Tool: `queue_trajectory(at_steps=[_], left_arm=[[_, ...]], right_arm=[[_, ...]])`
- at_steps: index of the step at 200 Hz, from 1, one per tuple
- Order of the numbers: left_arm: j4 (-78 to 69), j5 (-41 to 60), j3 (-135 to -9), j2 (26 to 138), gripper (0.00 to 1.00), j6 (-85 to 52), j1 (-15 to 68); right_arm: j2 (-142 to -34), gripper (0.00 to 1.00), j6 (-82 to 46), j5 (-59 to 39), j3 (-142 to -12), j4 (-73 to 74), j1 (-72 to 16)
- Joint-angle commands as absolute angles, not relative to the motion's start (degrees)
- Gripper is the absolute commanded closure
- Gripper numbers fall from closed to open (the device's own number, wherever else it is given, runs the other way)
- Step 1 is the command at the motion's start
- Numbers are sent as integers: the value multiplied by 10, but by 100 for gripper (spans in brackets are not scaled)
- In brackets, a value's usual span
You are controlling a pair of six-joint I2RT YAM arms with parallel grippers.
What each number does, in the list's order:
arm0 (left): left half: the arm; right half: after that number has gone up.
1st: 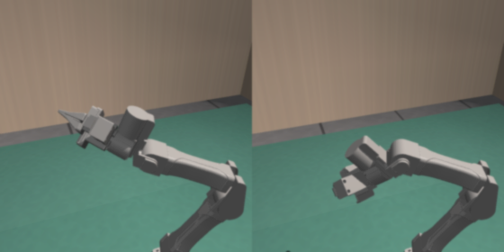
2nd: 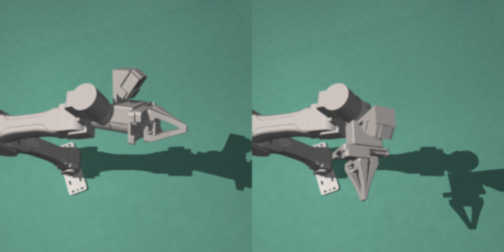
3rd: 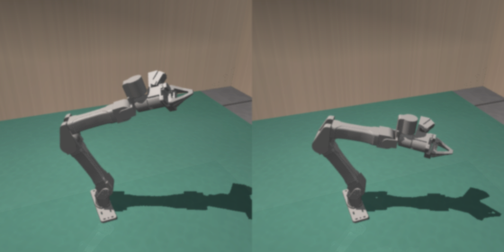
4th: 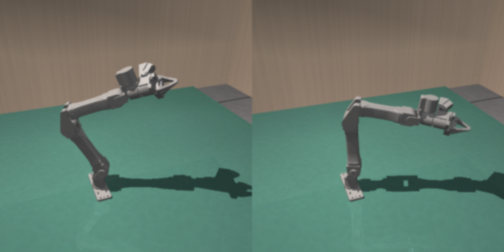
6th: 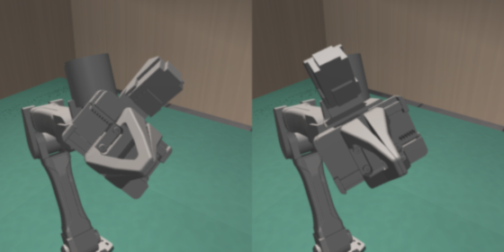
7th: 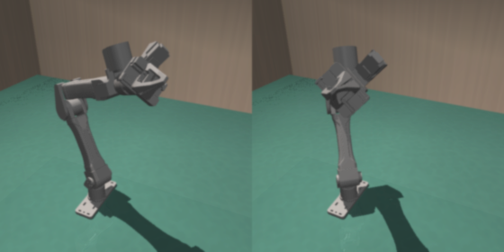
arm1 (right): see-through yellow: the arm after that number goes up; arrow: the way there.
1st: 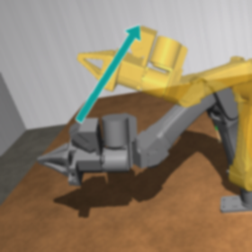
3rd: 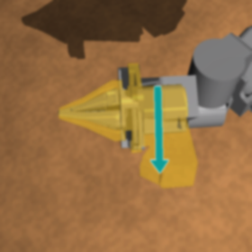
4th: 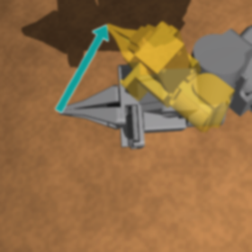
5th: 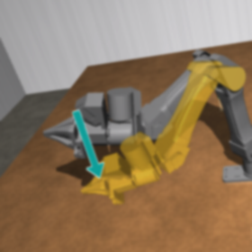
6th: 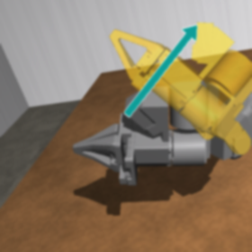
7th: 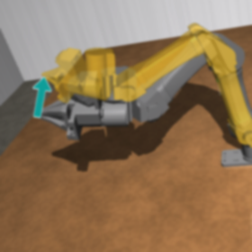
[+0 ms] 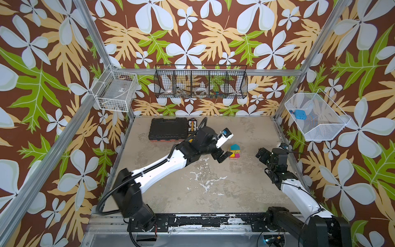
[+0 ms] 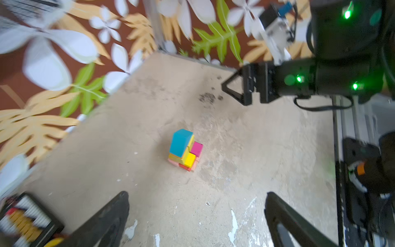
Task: Build the wood block tower
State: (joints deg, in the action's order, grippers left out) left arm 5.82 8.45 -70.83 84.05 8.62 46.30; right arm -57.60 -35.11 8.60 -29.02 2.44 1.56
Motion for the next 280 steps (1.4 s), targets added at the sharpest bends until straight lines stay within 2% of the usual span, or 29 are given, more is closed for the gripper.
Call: queue_trajectory(at_steps=[1,15,35,66,88,108,113,120,139,154,165,180,190,207,215,220,225,236,248,266,280], left_arm=[[-112,-28,-583,718,0,-80,419],[-120,-87,-514,633,0,-142,385],[-126,-261,-411,509,0,-170,377],[-245,-466,-212,350,0,-135,356],[-284,-482,-116,327,0,-148,293],[-363,-508,-54,380,0,-140,247],[-329,-534,-69,393,0,-170,243],[-312,-524,-80,405,0,-165,242],[-454,-506,-48,449,0,-60,240],[-607,-543,14,519,0,-33,221],[-710,-543,27,587,0,-29,188],[-689,-473,-10,636,2,-5,184],[-712,-444,-27,678,3,10,179],[-769,-425,-51,752,0,23,178],[-815,-355,-47,797,0,26,159],[-864,-328,-50,828,1,44,146],[-843,-333,-59,830,0,37,146],[-715,-280,-79,782,1,-15,114],[-786,-257,-66,814,0,-16,92],[-834,-226,-56,849,0,-1,92],[-786,-222,-62,828,0,-14,92]], right_arm=[[-556,7,-356,96,-329,-66,16],[-554,5,-371,89,-354,-93,17],[-558,4,-321,59,-362,-70,17],[-589,2,-324,130,-365,-47,18],[-597,5,-274,169,-349,12,18],[-573,5,-204,187,-281,128,17],[-565,5,-193,190,-261,154,17],[-554,3,-196,195,-235,182,17],[-541,3,-172,149,-161,304,15],[-556,0,-154,194,-115,393,-6],[-589,0,-126,226,-84,475,-29],[-681,0,-78,260,-58,613,-56],[-715,0,-51,258,-100,574,-82],[-814,0,-9,239,-125,653,-87],[-851,0,-11,225,-148,654,-71],[-846,0,-25,201,-168,604,-57],[-830,0,-43,178,-178,559,-44],[-827,0,-49,162,-146,624,-31],[-819,0,-57,151,-136,626,-26],[-856,0,-36,130,-96,742,-30],[-835,0,-38,132,-111,676,-34]])
